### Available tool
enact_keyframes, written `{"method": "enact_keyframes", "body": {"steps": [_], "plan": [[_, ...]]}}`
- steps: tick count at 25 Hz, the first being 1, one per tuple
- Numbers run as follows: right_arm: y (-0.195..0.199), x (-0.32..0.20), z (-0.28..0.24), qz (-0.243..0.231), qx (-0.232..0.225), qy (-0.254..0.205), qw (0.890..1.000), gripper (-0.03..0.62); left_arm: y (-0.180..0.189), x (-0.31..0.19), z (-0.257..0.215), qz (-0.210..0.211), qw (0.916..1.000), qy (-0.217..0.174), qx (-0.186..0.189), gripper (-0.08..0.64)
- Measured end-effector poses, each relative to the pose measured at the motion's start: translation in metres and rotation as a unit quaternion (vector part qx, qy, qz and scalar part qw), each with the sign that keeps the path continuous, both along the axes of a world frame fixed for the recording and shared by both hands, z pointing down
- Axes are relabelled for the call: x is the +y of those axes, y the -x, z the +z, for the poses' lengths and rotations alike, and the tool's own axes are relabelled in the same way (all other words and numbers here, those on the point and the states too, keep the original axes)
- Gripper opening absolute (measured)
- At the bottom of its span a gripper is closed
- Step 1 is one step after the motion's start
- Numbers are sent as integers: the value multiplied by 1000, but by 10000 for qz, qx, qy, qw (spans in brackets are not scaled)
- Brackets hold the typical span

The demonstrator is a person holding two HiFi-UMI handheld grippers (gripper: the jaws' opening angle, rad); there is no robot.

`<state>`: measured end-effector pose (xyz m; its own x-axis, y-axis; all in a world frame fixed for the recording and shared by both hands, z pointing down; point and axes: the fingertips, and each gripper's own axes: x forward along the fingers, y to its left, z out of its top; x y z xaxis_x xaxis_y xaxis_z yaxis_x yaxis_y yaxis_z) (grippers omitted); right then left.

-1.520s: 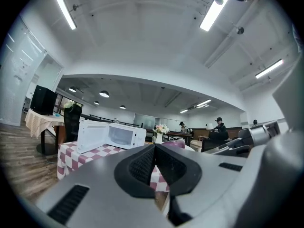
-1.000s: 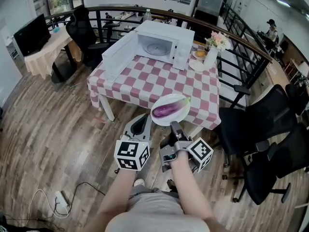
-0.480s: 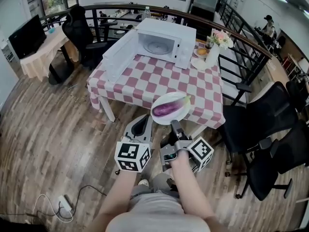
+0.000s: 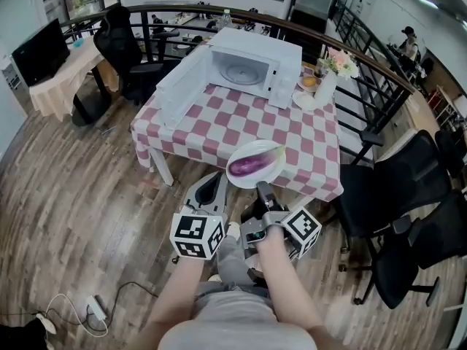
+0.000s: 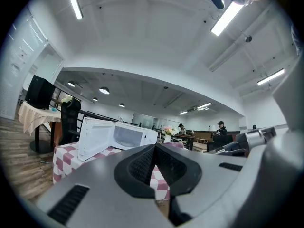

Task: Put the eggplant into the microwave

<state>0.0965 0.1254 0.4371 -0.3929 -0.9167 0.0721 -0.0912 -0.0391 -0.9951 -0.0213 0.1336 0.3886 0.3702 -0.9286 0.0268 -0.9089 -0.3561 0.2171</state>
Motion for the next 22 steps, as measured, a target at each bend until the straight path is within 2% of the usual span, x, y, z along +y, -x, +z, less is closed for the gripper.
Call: {"method": "enact_keyframes", "body": {"steps": [10, 22], "plan": [[21, -60, 3, -136, 6, -2, 9999, 31, 14, -57, 2, -53, 9999, -44, -91, 3], [25, -147, 5, -122, -49, 106, 9999, 31, 25, -145, 0, -103, 9999, 12, -111, 3]]}}
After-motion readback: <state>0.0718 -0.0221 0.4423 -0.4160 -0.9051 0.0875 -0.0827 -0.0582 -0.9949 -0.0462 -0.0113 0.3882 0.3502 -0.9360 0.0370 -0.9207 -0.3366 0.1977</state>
